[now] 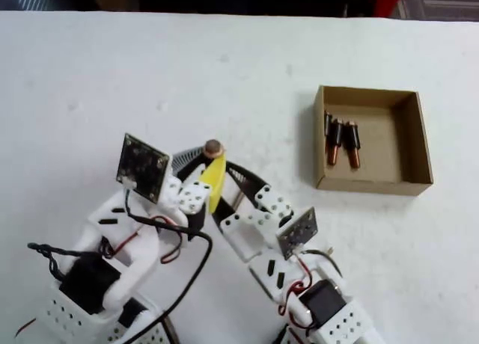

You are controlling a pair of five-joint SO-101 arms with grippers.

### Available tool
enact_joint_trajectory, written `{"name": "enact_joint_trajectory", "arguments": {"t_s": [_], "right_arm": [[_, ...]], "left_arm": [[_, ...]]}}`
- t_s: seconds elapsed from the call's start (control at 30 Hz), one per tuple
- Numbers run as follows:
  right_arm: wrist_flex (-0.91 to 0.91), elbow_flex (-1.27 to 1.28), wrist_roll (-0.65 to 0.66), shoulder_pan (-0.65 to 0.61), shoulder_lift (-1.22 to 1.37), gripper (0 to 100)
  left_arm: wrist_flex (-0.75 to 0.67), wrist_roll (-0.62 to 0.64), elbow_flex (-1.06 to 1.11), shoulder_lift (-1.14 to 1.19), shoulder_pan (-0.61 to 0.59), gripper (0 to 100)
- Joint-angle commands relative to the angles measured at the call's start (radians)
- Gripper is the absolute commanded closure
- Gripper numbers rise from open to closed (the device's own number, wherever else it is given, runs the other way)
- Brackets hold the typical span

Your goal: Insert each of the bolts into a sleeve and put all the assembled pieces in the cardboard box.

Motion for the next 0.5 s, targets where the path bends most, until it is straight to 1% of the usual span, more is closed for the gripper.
{"name": "enact_joint_trajectory", "arguments": {"t_s": [0.0,0.07,0.23,0.3,0.37,0.47], "right_arm": [[-0.021,0.008,-0.009,0.018,-0.012,98.1],[-0.021,0.008,-0.009,0.018,-0.01,98.1],[-0.021,0.008,-0.009,0.018,-0.008,98.1],[-0.021,0.008,-0.009,0.018,-0.007,98.1],[-0.021,0.008,-0.009,0.018,-0.007,98.1],[-0.019,0.008,-0.009,0.018,-0.007,98.1]], "left_arm": [[0.023,-0.015,-0.011,-0.019,0.004,98],[0.023,-0.015,-0.009,-0.019,-0.001,96],[0.031,-0.012,-0.008,-0.018,-0.002,78],[0.031,-0.012,-0.008,-0.018,-0.002,72],[0.028,-0.015,-0.008,-0.018,-0.016,71],[0.023,-0.017,-0.009,-0.018,-0.07,71]]}}
